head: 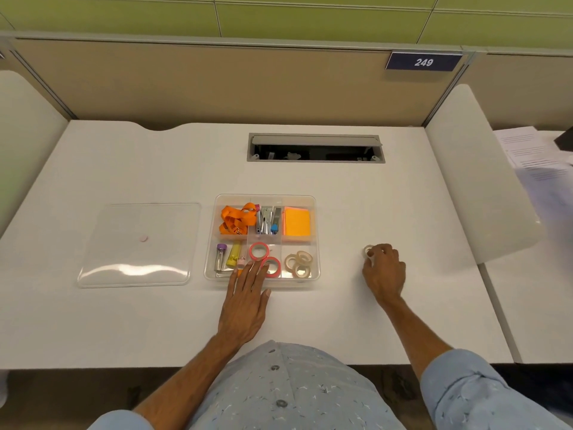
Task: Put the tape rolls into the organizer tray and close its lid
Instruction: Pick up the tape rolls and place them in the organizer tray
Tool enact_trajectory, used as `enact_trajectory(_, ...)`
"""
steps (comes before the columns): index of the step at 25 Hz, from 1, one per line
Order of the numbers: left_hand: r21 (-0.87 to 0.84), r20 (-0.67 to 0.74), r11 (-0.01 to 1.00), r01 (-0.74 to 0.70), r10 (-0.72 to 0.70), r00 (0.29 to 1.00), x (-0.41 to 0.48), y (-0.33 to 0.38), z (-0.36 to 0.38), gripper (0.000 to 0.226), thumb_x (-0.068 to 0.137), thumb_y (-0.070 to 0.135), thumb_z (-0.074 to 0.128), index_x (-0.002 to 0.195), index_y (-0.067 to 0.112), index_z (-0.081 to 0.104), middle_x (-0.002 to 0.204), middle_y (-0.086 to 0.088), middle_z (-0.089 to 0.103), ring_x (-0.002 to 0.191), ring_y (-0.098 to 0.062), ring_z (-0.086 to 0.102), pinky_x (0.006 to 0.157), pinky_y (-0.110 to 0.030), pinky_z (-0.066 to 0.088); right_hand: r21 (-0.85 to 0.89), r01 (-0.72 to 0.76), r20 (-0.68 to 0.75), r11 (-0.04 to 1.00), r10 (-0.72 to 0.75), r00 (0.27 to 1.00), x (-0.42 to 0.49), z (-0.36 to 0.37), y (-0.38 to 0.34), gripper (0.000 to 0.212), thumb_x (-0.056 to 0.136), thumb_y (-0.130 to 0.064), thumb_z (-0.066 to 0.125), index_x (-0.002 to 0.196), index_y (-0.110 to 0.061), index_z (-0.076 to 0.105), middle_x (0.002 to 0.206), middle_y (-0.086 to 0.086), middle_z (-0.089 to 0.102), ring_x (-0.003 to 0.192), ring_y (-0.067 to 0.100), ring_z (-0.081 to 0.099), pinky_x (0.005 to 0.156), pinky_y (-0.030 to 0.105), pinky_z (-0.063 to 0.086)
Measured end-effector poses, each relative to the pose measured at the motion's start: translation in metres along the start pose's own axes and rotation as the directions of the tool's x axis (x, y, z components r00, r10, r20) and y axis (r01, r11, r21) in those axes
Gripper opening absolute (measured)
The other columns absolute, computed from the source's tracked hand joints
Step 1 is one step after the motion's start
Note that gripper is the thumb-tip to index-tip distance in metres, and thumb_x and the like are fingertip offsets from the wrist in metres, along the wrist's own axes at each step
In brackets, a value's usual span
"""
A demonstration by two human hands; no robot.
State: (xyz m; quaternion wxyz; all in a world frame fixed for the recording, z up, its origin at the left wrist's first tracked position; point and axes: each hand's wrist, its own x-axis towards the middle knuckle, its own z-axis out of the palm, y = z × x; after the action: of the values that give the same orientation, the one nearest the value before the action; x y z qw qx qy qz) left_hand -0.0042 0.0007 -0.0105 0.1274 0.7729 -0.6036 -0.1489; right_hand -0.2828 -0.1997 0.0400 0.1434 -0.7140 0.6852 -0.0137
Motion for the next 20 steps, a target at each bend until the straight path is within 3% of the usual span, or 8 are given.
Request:
enact_trajectory(6, -0.008, 0.003, 1.0, -0.01, 0.01, 1.0, -0.001, -0.001, -0.001, 0.06, 0.11, 0.04, 0.043, 0.165, 0.021, 0.028, 0.173, -0.005, 0.03, 0.163, -0.027, 0.023, 0.134, -0.056, 0.02, 0.154, 0.186, -0.165, 0.97, -0.16, 0.973, -0.022, 0.003, -0.033, 0.025, 0.099, -0.04, 0.067, 0.116, -0.021, 0.068, 0.115, -0.005, 0.073, 0.106, 0.023, 0.068, 0.09, 0.042, 0.05)
enact_trajectory(12, -0.029, -0.004, 0.999, -0.032, 0.032, 0.999, -0.001, -0.004, -0.001, 0.061, 0.11, 0.038, 0.048, 0.165, 0.02, 0.029, 0.173, -0.005, 0.03, 0.163, -0.026, 0.022, 0.134, -0.056, 0.019, 0.111, 0.454, -0.065, 0.884, -0.45, 0.891, -0.038, 0.009, -0.064, 0.048, 0.097, -0.052, 0.068, 0.137, -0.025, 0.066, 0.132, -0.006, 0.069, 0.12, 0.017, 0.063, 0.101, 0.039, 0.049)
enact_trajectory(16, -0.025, 0.033, 0.999, -0.023, 0.024, 0.999, -0.001, -0.004, -0.002, 0.063, 0.111, 0.043, 0.041, 0.167, 0.024, 0.02, 0.176, -0.002, 0.02, 0.165, -0.024, 0.013, 0.136, -0.054, 0.013, 0.062, 0.492, 0.033, 0.868, -0.495, 0.868, -0.05, 0.018, -0.075, 0.055, 0.098, -0.061, 0.062, 0.142, -0.029, 0.063, 0.143, -0.006, 0.064, 0.131, 0.016, 0.059, 0.113, 0.041, 0.045)
enact_trajectory(20, -0.028, 0.03, 0.999, -0.019, 0.02, 0.999, -0.001, -0.004, -0.003, 0.063, 0.111, 0.043, 0.043, 0.166, 0.023, 0.022, 0.176, -0.003, 0.022, 0.165, -0.025, 0.014, 0.136, -0.054, 0.013, 0.079, 0.451, 0.037, 0.889, -0.455, 0.89, -0.051, 0.021, -0.078, 0.041, 0.105, -0.048, 0.058, 0.141, -0.028, 0.065, 0.147, -0.006, 0.063, 0.135, 0.016, 0.056, 0.117, 0.038, 0.042)
